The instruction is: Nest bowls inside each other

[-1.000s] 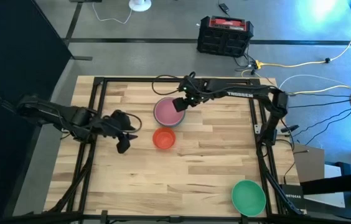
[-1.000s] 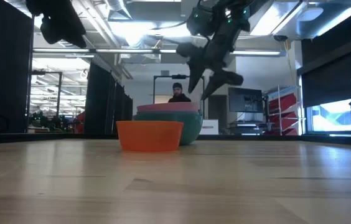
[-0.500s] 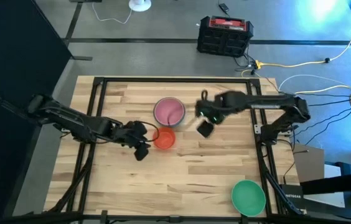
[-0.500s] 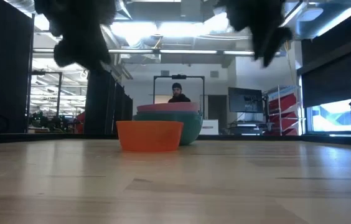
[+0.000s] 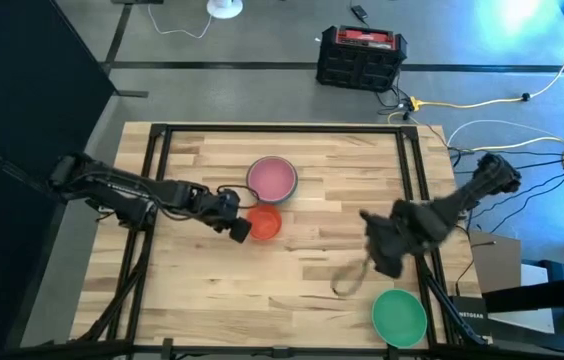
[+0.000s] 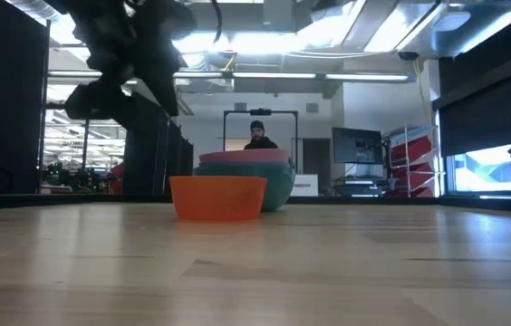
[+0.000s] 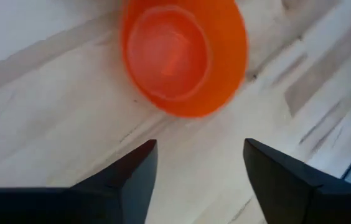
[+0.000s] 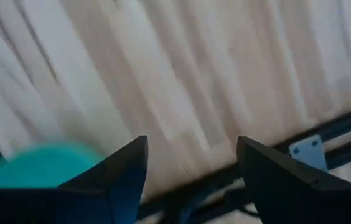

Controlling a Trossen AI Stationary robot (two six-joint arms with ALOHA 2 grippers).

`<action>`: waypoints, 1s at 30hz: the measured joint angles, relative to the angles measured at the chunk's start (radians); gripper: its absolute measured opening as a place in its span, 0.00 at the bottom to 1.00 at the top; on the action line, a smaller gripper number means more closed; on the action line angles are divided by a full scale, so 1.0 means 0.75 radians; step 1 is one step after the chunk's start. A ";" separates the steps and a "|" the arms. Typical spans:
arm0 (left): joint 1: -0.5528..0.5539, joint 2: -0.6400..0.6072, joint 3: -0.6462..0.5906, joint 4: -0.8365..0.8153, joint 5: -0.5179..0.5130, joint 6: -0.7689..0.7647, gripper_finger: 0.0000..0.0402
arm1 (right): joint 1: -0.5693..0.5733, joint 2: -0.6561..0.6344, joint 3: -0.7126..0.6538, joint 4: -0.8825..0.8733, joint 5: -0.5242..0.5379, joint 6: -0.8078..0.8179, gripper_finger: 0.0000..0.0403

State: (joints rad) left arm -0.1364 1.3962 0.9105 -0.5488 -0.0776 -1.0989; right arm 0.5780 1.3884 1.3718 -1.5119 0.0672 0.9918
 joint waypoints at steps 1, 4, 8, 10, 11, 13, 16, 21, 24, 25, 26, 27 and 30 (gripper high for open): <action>0.010 0.008 0.007 -0.009 0.005 -0.019 0.53 | 0.050 -0.002 -0.010 -0.005 -0.004 0.027 0.57; 0.041 0.034 0.026 -0.035 0.021 -0.076 0.57 | 0.201 -0.007 -0.040 -0.019 -0.015 0.109 0.57; 0.082 0.067 0.052 -0.070 0.042 -0.153 0.62 | 0.401 -0.014 -0.079 -0.037 -0.030 0.218 0.57; 0.100 0.089 0.072 -0.094 0.052 -0.183 0.64 | 0.501 -0.017 -0.099 -0.046 -0.037 0.272 0.57; 0.098 0.121 0.107 -0.133 0.054 -0.160 0.64 | 0.532 -0.018 -0.107 -0.036 -0.039 0.292 0.57; 0.097 0.182 0.174 -0.219 0.052 -0.121 0.64 | 0.577 -0.017 -0.120 -0.008 -0.045 0.331 0.57; 0.099 0.258 0.257 -0.319 0.048 -0.066 0.64 | 0.619 -0.017 -0.153 0.069 -0.062 0.375 0.57; 0.098 0.301 0.335 -0.351 0.042 -0.040 0.64 | 0.676 -0.016 -0.251 0.198 -0.112 0.441 0.57; 0.099 0.320 0.349 -0.362 0.027 -0.046 0.64 | 0.704 -0.016 -0.314 0.276 -0.120 0.477 0.57; 0.100 0.327 0.350 -0.360 0.026 -0.047 0.64 | 0.709 -0.016 -0.332 0.304 -0.123 0.487 0.57; 0.100 0.333 0.350 -0.357 0.025 -0.047 0.64 | 0.713 -0.016 -0.351 0.332 -0.125 0.497 0.57; 0.100 0.340 0.351 -0.355 0.024 -0.048 0.64 | 0.718 -0.016 -0.369 0.360 -0.128 0.507 0.57; 0.102 0.359 0.352 -0.348 0.021 -0.049 0.64 | 0.731 -0.016 -0.425 0.443 -0.136 0.538 0.57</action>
State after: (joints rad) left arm -0.0603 1.6654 1.1748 -0.8099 -0.0622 -1.1354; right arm 1.1262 1.3765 1.0533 -1.1795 -0.0348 1.3953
